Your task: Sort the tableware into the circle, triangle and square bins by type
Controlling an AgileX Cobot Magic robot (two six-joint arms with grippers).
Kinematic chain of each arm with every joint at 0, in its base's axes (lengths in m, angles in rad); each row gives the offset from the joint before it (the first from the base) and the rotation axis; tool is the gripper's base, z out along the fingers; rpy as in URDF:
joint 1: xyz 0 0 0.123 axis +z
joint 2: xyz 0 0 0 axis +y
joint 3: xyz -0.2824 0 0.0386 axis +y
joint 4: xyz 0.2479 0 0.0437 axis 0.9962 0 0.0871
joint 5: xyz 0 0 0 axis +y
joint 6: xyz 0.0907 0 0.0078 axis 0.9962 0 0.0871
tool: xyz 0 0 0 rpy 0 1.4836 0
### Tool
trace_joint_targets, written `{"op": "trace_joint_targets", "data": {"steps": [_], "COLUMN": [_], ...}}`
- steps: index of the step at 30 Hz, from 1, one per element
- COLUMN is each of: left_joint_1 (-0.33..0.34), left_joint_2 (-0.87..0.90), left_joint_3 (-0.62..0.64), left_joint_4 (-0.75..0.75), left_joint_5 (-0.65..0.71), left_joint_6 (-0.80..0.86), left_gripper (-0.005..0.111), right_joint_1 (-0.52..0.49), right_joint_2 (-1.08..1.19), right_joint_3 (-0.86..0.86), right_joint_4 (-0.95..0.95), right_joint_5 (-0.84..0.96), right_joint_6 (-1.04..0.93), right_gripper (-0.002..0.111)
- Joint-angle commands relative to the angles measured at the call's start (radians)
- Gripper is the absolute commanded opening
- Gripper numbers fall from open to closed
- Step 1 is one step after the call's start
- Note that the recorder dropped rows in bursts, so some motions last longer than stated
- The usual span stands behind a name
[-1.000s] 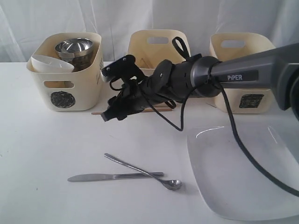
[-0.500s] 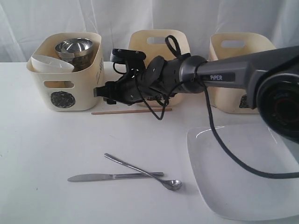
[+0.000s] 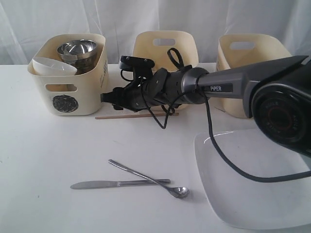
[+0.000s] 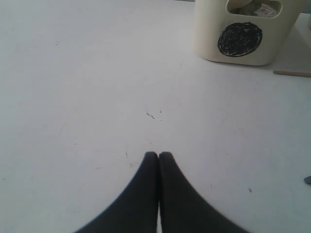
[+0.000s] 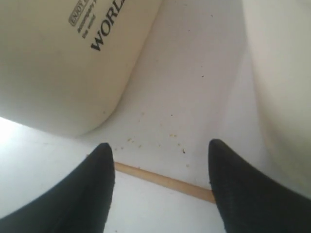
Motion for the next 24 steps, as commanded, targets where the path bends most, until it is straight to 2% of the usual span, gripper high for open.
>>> {"op": "trace_joint_targets", "data": {"steps": [1,11,17,19,24], "left_joint_1": [-0.003,-0.003,-0.003,-0.003,-0.003], "left_joint_2": [-0.003,-0.003,-0.003,-0.003,-0.003], "left_joint_3": [0.003,0.003,0.003,0.003,0.003], "left_joint_4": [-0.014,-0.014,-0.014,-0.014,-0.014], "left_joint_5": [0.002,0.002,0.002,0.002,0.002], "left_joint_6": [0.004,0.004,0.004,0.004,0.004], "left_gripper": [0.000,0.000,0.000,0.000,0.000], "right_joint_1": [-0.003,-0.003,-0.003,-0.003,-0.003], "right_joint_2": [0.017,0.045,0.013,0.001,-0.048], "right_joint_3": [-0.007,-0.007,-0.007,-0.007,-0.007], "right_joint_4": [-0.009,-0.009,-0.009,-0.011,-0.014], "right_joint_5": [-0.017,0.060,0.195,0.240,0.279], "right_joint_6": [0.002,0.002,-0.006,-0.060,-0.350], "right_gripper": [0.054,0.054,0.054,0.054,0.054]}}
